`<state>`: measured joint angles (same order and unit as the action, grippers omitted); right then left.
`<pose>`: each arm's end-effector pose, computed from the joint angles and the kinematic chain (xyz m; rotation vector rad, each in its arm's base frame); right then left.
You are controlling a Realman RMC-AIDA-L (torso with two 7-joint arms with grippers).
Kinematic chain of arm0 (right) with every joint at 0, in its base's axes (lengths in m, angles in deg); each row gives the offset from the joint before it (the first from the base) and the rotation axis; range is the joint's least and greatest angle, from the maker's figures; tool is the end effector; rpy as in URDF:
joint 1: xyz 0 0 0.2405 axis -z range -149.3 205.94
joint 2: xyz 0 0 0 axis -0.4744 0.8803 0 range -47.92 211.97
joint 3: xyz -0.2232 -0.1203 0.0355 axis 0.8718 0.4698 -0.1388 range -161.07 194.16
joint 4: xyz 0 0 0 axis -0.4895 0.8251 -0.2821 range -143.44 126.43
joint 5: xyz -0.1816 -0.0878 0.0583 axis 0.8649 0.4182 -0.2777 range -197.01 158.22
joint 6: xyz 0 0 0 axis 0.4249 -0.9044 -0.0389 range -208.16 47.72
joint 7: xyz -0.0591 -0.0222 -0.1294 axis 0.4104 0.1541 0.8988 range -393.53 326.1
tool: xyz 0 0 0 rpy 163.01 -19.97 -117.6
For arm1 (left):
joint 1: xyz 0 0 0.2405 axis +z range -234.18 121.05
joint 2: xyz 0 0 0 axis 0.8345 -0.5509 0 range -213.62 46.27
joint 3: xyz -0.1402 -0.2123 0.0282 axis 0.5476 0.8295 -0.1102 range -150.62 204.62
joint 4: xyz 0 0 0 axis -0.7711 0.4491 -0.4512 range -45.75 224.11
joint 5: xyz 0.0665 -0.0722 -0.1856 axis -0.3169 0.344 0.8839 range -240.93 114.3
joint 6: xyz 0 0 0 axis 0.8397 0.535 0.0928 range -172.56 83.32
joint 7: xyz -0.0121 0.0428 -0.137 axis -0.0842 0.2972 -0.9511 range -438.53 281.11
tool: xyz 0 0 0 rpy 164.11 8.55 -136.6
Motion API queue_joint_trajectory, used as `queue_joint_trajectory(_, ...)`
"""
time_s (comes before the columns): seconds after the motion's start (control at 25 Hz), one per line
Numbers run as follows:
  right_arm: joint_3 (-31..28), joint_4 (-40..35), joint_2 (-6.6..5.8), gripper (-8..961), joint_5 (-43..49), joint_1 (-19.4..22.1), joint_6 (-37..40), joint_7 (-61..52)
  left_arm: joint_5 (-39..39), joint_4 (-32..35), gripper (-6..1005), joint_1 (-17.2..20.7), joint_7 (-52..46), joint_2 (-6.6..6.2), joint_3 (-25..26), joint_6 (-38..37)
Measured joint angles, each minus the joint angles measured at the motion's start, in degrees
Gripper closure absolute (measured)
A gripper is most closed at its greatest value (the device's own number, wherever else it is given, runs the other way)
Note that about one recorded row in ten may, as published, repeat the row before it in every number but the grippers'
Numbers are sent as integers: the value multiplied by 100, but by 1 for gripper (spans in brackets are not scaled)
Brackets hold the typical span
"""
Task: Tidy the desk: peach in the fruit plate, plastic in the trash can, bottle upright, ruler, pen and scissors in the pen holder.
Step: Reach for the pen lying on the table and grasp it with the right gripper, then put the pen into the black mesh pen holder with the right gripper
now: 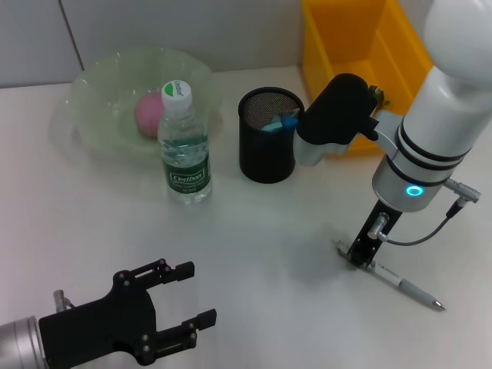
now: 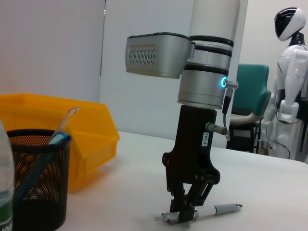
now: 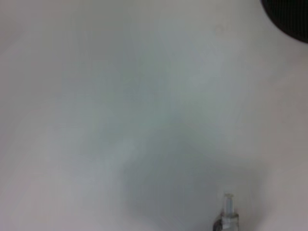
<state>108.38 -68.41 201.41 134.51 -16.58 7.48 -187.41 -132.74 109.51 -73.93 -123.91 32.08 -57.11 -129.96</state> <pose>0.1859 0.3544 -0.0516 -2.5698 0.8990 -0.9231 -0.2924 0.2355 -0.0624 -2.7333 -0.3471 -0.8916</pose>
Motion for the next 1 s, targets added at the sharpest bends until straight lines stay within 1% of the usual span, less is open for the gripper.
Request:
queue_joint_trajectory(0.12, 1, 0, -2, 778, 0, 4, -17, -3, 0, 1, 285, -4, -1, 0, 0, -1)
queue_joint_trajectory(0.36, 32, -68, -3, 819, -5, 36, 1, 36, 0, 29, 285, 17, -22, 0, 0, -1)
queue_joint_trajectory(0.64, -5, -555, -3, 834, -36, 217, 156, 91, -7, 39, 286, 22, -67, -4, 0, -1)
queue_joint_trajectory(0.76, -49, -800, -4, 834, -39, 301, 217, 83, -9, 41, 286, 26, -68, -6, 0, 0)
queue_joint_trajectory(0.84, -178, -1047, -5, 834, -41, 375, 265, 65, -10, 42, 286, 26, -68, -6, 0, 0)
queue_joint_trajectory(0.92, -361, -1414, -6, 834, -42, 472, 316, 65, -10, 42, 286, 28, -68, -9, 0, 0)
queue_joint_trajectory(1.0, -591, -1986, -10, 834, -43, 613, 369, 64, -11, 42, 286, 29, -68, -9, 0, 0)
